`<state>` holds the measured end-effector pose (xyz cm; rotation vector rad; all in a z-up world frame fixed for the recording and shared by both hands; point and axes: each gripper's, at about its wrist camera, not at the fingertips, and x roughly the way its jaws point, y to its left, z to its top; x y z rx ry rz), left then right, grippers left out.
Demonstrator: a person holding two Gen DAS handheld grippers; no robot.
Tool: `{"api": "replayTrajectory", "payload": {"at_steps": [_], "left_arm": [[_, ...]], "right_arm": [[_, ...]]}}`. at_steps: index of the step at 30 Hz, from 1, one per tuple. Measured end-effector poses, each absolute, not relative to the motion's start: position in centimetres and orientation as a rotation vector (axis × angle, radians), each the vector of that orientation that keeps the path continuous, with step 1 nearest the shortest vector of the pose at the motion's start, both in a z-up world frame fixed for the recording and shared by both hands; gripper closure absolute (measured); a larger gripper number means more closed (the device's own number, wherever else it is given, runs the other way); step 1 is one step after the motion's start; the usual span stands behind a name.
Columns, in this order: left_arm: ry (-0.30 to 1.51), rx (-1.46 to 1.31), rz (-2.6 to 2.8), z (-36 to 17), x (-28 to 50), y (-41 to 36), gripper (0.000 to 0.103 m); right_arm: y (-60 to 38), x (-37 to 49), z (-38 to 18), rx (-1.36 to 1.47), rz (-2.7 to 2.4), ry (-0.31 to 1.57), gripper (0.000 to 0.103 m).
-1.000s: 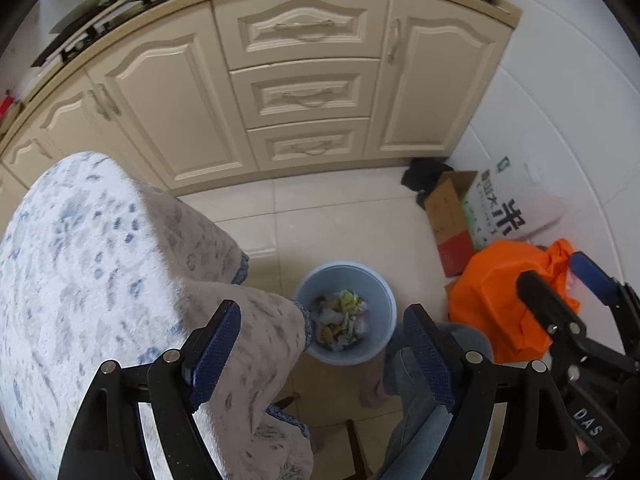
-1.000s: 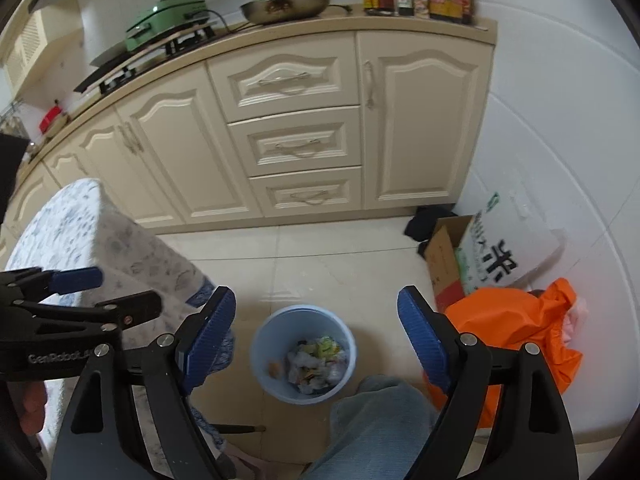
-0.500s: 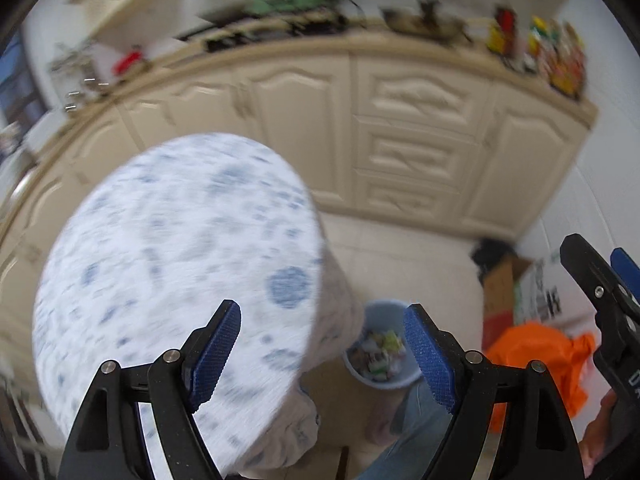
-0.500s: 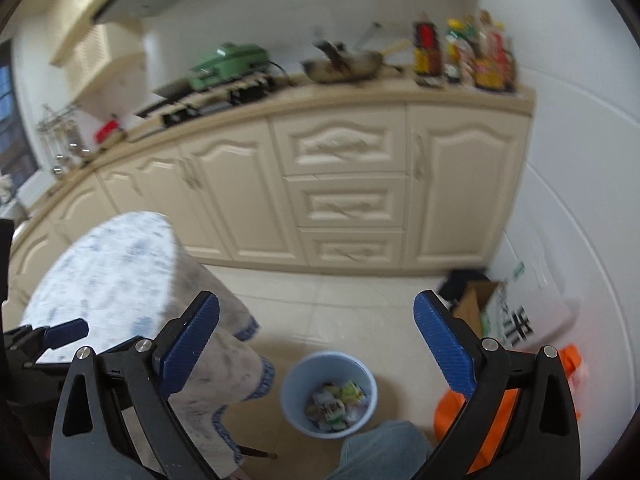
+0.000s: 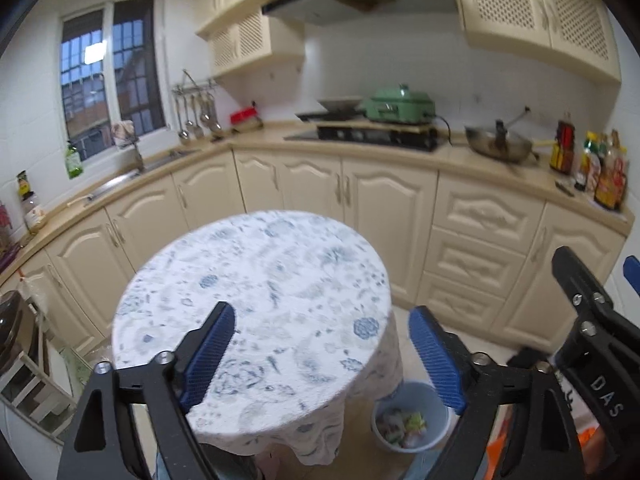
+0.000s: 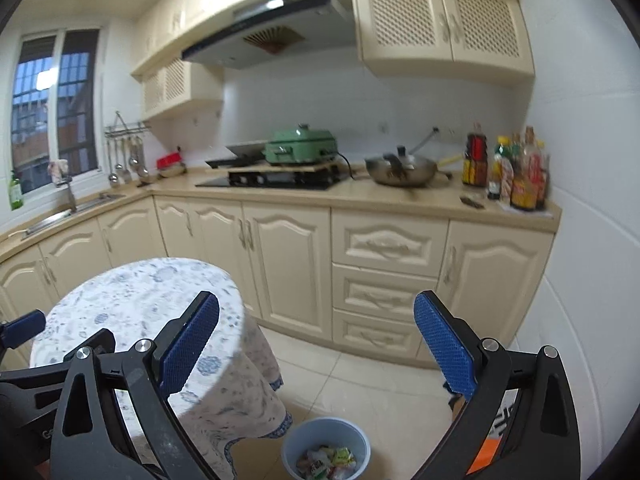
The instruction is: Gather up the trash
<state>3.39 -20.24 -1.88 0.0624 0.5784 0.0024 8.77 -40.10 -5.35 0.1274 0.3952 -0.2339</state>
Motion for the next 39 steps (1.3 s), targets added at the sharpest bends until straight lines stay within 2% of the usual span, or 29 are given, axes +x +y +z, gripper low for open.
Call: {"api": "replayTrajectory", "payload": {"at_steps": [11, 17, 39], "left_arm": [[0.504, -0.052, 0.115, -1.5, -3.0, -19.4, 0.015], [0.478, -0.067, 0.137, -1.2, -4.1, -19.5, 0.012], [0.5, -0.078, 0.155, -1.5, -2.1, -18.2, 0.01]], "right_arm": [[-39.5, 6.9, -4.0, 0.085, -0.182, 0.366, 0.0], [-38.7, 6.2, -3.6, 0.07, -0.147, 0.345, 0.0], [-37.8, 6.1, -3.7, 0.067, -0.12, 0.363, 0.0]]}}
